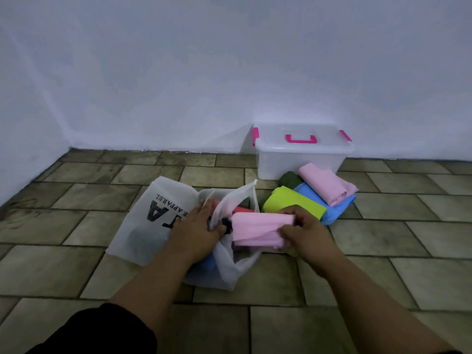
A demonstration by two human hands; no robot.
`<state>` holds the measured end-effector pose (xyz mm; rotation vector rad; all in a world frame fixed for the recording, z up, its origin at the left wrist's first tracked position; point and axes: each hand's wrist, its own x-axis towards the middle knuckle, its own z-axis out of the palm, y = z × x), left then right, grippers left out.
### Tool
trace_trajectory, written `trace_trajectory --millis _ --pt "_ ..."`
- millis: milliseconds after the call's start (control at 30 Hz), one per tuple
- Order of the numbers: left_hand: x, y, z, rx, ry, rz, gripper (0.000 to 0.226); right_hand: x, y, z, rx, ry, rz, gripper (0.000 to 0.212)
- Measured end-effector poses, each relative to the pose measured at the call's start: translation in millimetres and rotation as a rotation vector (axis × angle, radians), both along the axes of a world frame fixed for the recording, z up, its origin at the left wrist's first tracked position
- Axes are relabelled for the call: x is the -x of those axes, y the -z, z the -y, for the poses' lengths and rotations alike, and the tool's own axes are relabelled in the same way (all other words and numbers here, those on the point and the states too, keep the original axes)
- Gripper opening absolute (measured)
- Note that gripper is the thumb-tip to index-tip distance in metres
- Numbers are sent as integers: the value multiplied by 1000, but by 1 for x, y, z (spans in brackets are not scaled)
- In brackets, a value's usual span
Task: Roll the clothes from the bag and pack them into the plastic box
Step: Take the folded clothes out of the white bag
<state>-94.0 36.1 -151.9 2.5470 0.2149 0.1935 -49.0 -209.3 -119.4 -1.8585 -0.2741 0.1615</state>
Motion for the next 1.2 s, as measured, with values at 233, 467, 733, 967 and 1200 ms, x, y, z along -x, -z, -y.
trace_trajectory --millis 233,467,733,967,1200 --pt "-14 5 3 -86 -35 -58 74 16 9 106 -72 636 54 30" --pt "-23 0 22 -116 -67 -71 71 35 29 99 740 391 174 44" --pt "-28 -13 25 -134 3 -19 83 15 -29 30 487 31 467 30" --pt "-13 -3 19 -40 10 44 79 -33 -3 -64 893 -316 560 27" --pt "-18 4 16 -79 -47 39 75 -43 4 -68 940 -242 642 41"
